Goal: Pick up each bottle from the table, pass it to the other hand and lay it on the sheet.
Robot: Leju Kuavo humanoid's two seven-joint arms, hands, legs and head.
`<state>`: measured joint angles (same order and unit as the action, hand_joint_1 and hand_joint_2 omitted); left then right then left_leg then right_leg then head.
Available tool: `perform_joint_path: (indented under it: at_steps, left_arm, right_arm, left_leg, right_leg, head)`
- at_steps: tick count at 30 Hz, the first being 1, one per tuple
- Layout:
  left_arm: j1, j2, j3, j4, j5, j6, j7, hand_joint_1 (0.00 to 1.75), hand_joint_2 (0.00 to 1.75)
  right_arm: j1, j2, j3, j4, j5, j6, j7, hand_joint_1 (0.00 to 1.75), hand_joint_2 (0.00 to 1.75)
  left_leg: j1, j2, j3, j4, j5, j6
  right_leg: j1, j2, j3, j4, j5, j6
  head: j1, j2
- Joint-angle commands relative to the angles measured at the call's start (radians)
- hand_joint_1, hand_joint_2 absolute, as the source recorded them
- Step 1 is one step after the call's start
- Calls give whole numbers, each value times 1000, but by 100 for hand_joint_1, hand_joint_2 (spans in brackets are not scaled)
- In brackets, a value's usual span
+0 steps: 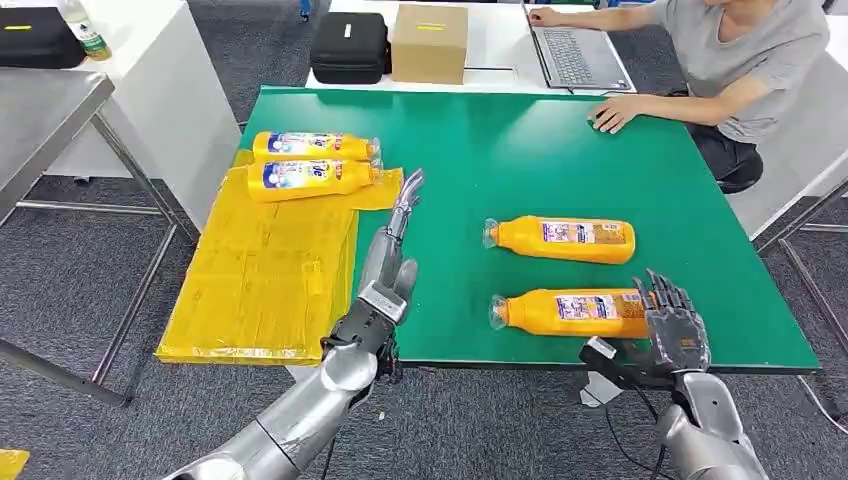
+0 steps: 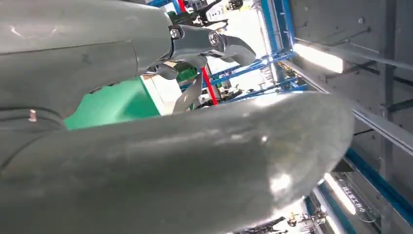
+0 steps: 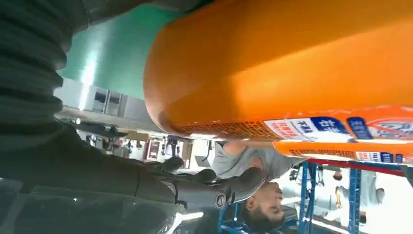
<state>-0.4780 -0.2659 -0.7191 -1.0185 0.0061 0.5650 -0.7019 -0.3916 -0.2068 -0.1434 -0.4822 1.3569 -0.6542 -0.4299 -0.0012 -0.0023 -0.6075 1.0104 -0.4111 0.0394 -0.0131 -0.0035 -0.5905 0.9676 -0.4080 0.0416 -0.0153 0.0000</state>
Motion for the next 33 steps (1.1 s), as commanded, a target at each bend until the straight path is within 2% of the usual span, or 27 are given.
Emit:
perform_joint_path:
  at_steps: [1, 4, 9, 13, 22, 24, 25, 26, 33]
  left_arm:
    - [-39, -14, 24, 101, -9, -4, 4, 0, 0]
    - [-38, -13, 24, 100, -11, -6, 4, 0, 0]
    - [-33, -10, 16, 98, -21, -4, 4, 0, 0]
    - [-34, -5, 14, 99, -20, -3, 4, 0, 0]
    - [-35, 3, 22, 90, -19, 10, 4, 0, 0]
    - [-31, 5, 24, 87, -23, 18, 4, 0, 0]
    - [-31, 4, 24, 88, -24, 22, 4, 0, 0]
    - [-31, 4, 23, 89, -25, 25, 4, 0, 0]
    - [-30, 7, 21, 83, -29, 38, 4, 0, 0]
  right_arm:
    - [24, -3, 115, 110, 92, -44, 63, 0, 175]
    - [16, -4, 132, 116, 115, -41, 79, 0, 175]
    - [45, 1, 132, 57, 102, -44, 46, 0, 175]
    - [22, 16, 131, 98, 87, -42, 33, 0, 175]
    - [-24, 26, 111, 157, 40, 27, 11, 0, 175]
    - [-40, 41, 61, 173, -44, 86, -57, 0, 175]
    - [-40, 42, 44, 174, -69, 100, -62, 9, 175]
    - [-42, 41, 51, 176, -60, 97, -51, 0, 175]
    - [-60, 42, 57, 202, -49, 84, 3, 0, 175]
  left_leg:
    - [1, -2, 2, -2, 1, -3]
    - [1, 1, 2, -1, 0, -2]
    - [1, 1, 3, -2, 1, -3]
    - [1, 2, 5, -1, 0, -2]
    - [1, 7, 5, -1, 0, -2]
    - [1, 8, 5, -1, 0, -2]
    - [1, 8, 5, -1, 0, -2]
    - [2, 8, 4, -2, 0, -3]
    - [2, 10, 5, -1, -1, -2]
  right_leg:
    - [1, -2, 3, -3, 0, -2]
    - [1, 0, 3, -2, 1, -2]
    - [1, 0, 3, -2, 2, -2]
    - [1, 2, 4, -2, 1, -3]
    - [2, 5, 4, -1, 3, -3]
    - [2, 5, 3, -2, 3, -3]
    - [2, 6, 3, -2, 3, -3]
    - [2, 5, 2, -2, 4, -3]
    - [2, 8, 3, -2, 3, -3]
  head:
    - [0, 0]
    - [0, 0]
    - [0, 0]
    - [0, 0]
    - [0, 0]
    - [0, 0]
    - [0, 0]
    - [0, 0]
    - [0, 0]
